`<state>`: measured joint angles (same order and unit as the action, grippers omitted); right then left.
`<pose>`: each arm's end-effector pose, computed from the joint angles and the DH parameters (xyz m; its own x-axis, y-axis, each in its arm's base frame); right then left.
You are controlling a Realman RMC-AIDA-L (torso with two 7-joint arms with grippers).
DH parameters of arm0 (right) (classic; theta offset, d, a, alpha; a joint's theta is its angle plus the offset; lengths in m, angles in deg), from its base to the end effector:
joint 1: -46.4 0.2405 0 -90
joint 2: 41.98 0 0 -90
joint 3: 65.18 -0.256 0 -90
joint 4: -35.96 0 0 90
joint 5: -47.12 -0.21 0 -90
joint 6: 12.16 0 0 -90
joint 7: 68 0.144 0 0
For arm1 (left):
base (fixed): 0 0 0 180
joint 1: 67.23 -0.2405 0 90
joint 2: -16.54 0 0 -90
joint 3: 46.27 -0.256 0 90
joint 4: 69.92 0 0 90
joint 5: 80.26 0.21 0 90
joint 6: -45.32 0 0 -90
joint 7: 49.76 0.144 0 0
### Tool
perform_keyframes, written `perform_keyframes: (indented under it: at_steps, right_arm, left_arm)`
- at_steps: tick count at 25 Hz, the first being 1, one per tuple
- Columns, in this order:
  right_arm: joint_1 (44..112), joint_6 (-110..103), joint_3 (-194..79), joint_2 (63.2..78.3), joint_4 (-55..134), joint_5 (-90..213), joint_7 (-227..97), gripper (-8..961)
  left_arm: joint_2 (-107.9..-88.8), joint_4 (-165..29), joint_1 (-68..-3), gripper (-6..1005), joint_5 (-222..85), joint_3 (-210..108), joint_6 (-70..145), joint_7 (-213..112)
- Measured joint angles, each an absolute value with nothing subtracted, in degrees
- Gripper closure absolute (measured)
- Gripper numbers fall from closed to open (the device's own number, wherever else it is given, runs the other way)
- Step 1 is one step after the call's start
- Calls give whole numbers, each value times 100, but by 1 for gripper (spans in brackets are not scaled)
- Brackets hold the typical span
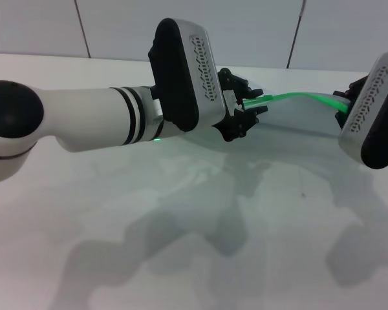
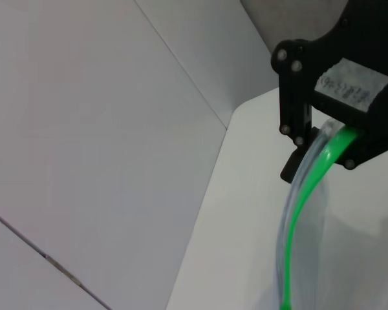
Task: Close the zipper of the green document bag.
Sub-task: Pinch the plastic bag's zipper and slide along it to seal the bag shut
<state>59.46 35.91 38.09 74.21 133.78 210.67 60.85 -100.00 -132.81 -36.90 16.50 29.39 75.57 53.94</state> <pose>0.1641 0.3480 0.0091 0.9452 -0.0100 0.3262 0.2417 -0.6502 -0.7203 -0.1315 0.3860 -0.0729 0.9561 -0.2885 0.0518 -0.2009 -0.7735 -0.6011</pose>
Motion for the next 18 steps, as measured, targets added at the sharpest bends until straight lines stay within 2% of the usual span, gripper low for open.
perform_keyframes:
  at_steps: [18]
  right_arm:
    - [5950,3583,3928,7412,13393,21119,6121,904]
  left_arm:
    - [-10000,-13393,-3752,782,1603,2961,7542,5380]
